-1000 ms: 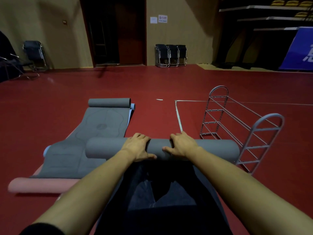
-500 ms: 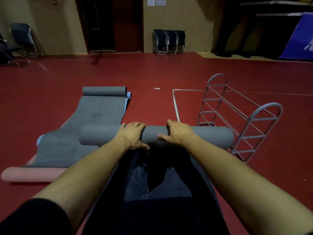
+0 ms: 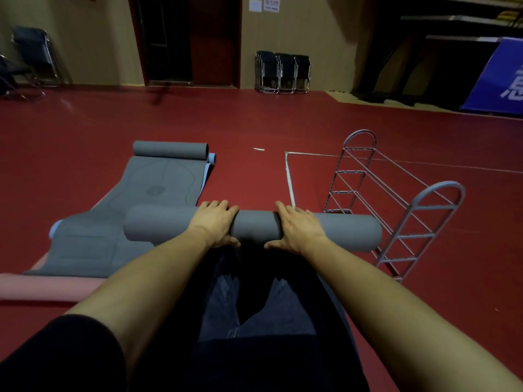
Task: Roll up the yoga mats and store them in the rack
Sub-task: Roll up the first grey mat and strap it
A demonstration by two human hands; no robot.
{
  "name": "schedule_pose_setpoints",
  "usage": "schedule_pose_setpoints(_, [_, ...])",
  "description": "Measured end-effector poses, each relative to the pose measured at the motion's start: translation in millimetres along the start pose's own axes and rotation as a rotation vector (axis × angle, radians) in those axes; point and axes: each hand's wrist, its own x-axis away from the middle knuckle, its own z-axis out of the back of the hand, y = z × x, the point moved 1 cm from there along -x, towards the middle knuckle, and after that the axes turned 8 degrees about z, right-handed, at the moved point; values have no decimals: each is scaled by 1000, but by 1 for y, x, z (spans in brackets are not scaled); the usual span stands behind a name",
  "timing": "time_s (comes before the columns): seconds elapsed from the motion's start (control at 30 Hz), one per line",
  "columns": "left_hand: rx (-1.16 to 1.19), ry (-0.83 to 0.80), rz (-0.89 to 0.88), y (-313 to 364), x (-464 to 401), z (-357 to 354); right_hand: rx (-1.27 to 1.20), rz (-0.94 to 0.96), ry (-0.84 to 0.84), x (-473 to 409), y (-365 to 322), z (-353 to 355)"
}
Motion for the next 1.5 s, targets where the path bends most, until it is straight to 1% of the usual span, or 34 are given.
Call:
schedule_pose_setpoints(0.3, [21,-31,-1,-5,-4,4,10,-9,9,-10,3,-3])
schedule_pose_setpoints(0.43, [22,-18,-11,-3,-2,3,133,-31,-53,-11,7,-10])
schedule_pose_setpoints(0.5, [19,-6,-8,-3,-1,4,177,-20,-31,-9,7,-9])
schedule_pose_setpoints(0.63, [20,29,-12,-4,2,14,245,62,61,-6,10,3])
schedule_pose_setpoints(0.8, [4,128,6,-5,4,36,319,104,137,-8,12,32])
schedule_pose_setpoints(0.9, [-6,222,7,-8,1,60,361,84,210,-6,17,54])
schedule_pose_setpoints(1.2, [-57,529,9,-20,2,171,451,18,441,1,34,161])
schedule_pose_setpoints(1.4, [-81,644,22,-31,12,231,529,0,521,6,33,226])
schedule_pose_setpoints(1.5, [-75,703,35,-37,16,252,545,10,617,8,31,249])
